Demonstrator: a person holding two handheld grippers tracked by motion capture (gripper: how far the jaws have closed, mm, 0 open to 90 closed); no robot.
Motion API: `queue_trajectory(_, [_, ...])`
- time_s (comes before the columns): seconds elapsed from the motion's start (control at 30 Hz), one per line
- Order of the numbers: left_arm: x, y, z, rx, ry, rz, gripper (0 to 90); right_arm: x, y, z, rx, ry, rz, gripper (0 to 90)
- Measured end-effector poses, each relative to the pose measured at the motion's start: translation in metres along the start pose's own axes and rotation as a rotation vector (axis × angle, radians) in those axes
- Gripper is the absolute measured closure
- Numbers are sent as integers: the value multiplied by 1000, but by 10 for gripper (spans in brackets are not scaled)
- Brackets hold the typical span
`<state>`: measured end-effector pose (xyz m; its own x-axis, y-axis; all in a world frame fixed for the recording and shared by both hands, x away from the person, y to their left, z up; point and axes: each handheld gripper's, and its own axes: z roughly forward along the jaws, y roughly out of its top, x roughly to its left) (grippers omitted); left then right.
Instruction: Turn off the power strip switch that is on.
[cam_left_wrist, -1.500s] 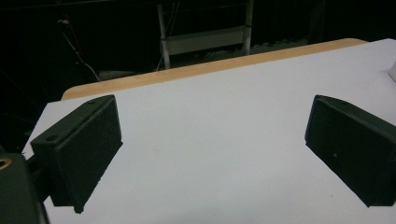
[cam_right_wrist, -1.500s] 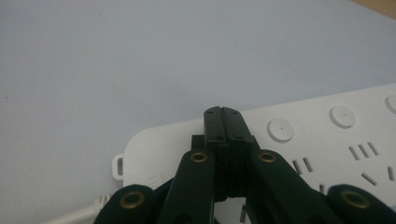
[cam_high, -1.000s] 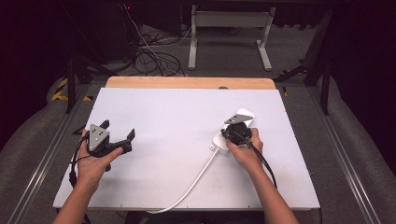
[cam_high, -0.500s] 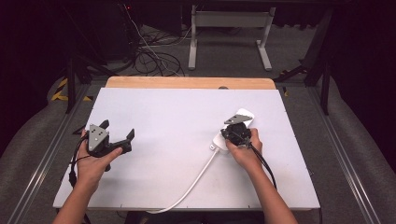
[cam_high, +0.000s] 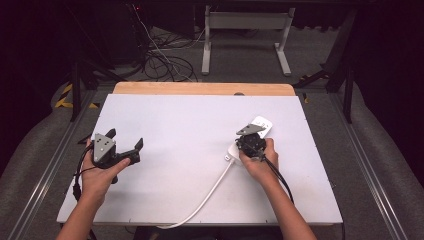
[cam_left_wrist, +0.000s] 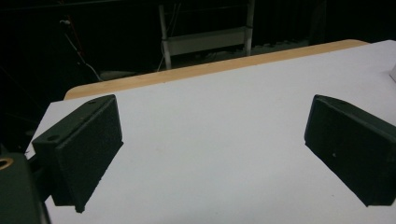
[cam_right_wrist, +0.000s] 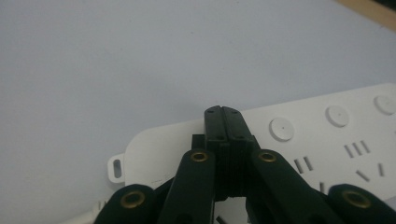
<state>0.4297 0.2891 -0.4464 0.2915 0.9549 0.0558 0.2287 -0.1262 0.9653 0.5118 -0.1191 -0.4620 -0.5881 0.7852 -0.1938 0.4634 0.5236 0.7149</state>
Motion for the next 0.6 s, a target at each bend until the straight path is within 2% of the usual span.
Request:
queue_trajectory(0.03, [0, 0, 0, -1, 2, 2, 47, 0, 0, 0, 0, 0, 0, 900])
queue_trajectory(0.07, [1, 0, -1, 0, 1, 1, 47, 4, 1, 1, 5, -32, -28, 900])
queue_trajectory(0.23, [2, -1, -1, 3, 2, -1, 47, 0, 0, 0, -1, -5, 8, 900])
queue_trajectory(0.37, [2, -1, -1, 2, 4, -4, 47, 3, 1, 0, 2, -25, -9, 900])
queue_trajectory(0.6, [1, -1, 0, 3, 0, -4, 48, 2, 1, 0, 2, -19, -6, 900])
